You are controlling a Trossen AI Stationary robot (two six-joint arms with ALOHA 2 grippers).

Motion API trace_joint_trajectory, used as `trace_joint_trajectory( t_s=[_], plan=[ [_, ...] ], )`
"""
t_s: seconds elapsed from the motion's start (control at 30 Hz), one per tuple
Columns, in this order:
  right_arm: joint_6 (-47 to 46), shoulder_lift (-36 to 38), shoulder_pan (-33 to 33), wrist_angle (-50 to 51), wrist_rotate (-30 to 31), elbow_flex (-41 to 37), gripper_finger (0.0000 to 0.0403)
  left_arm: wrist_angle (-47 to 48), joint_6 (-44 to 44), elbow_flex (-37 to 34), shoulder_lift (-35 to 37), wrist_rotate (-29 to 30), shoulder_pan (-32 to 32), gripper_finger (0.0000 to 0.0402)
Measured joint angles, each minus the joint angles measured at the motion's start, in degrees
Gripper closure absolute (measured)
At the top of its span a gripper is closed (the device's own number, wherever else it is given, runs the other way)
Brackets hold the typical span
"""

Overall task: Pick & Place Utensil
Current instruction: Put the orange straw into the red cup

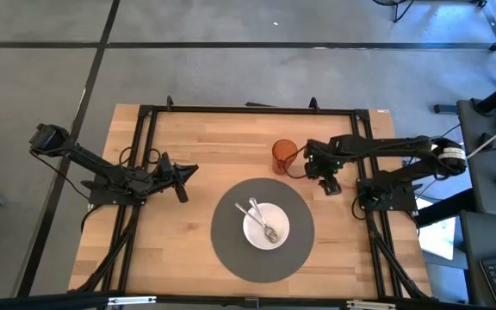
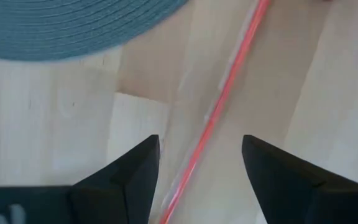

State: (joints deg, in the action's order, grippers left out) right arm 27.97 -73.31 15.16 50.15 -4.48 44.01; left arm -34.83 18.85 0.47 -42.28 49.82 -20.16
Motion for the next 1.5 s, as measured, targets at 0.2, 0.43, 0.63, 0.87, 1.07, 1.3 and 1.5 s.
trace_joint_trajectory(
  t_s=[0.2, 0.43, 0.63, 0.87, 1.07, 1.3, 1.5],
  plan=[
    [-0.5, -2.6, -2.0, -1.3, 0.4, 0.0, 0.0176, 0.0, 0.1, 0.0, 0.0, 0.0, 0.0, 0.0400],
    [-1.5, -5.9, -1.9, -5.9, 0.4, -1.8, 0.0176, 0.0, 0.9, 0.0, 0.0, 0.0, 0.0, 0.0400],
    [-2.3, -8.8, -1.9, -11.4, 3.0, -5.8, 0.0176, 0.2, 1.0, 0.0, 0.0, 0.0, 0.0, 0.0400],
    [-2.2, -10.8, -1.9, -12.0, 4.4, -6.0, 0.0224, 0.2, 1.0, 0.0, 0.0, 0.0, 0.0, 0.0400],
    [-2.4, -11.2, -2.7, -12.0, 3.9, -6.1, 0.0342, 0.2, 1.0, 0.0, 0.0, 0.0, 0.0, 0.0400],
    [-2.6, -11.3, -5.0, -10.3, 4.4, -4.9, 0.0389, 0.2, 1.0, 0.0, 0.0, 0.0, 0.0, 0.0400],
    [-3.4, -9.2, -7.4, -4.1, 4.4, 1.5, 0.0398, 0.1, 1.5, 0.0, 0.0, 0.0, 0.0, 0.0400]
  ],
)
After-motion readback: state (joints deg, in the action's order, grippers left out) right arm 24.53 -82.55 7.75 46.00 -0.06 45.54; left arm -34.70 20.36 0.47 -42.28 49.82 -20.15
